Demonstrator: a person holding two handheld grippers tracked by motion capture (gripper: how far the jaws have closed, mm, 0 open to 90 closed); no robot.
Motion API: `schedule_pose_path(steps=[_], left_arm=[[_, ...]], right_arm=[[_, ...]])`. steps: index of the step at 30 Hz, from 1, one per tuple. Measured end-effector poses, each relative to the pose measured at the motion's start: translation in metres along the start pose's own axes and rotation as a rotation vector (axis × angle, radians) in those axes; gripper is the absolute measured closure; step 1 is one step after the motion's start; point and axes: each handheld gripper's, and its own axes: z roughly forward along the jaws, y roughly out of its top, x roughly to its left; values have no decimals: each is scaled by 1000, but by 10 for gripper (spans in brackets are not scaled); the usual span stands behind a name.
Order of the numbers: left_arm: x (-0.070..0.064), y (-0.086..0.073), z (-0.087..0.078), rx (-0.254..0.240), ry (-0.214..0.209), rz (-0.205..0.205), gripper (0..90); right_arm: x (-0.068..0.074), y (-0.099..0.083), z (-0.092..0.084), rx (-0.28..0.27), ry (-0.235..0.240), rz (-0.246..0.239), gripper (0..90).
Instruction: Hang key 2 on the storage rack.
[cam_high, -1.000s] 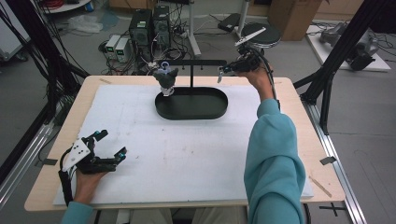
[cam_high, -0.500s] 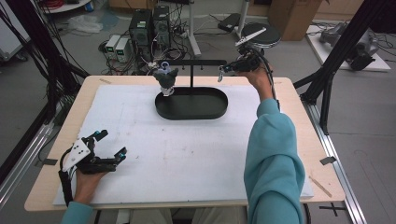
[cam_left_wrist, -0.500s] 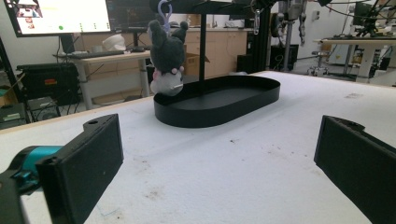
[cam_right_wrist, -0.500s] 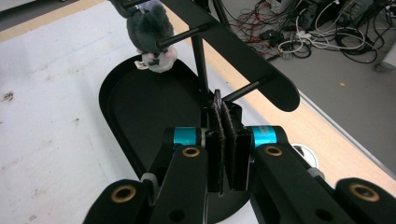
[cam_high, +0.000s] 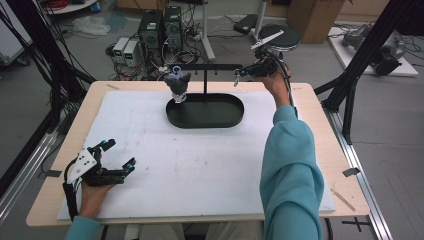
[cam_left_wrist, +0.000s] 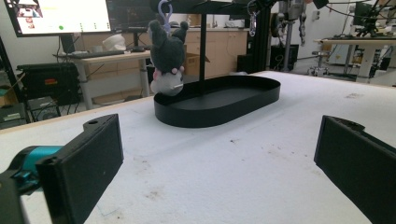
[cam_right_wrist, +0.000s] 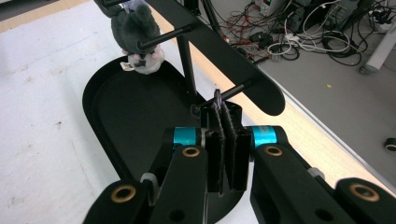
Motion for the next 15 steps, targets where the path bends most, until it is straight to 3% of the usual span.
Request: schedule_pose_path(steps=[15], left_arm=[[0,0,0,3,-1,3,17]], right_arm=[[0,1,4,-10,-52,4,873]])
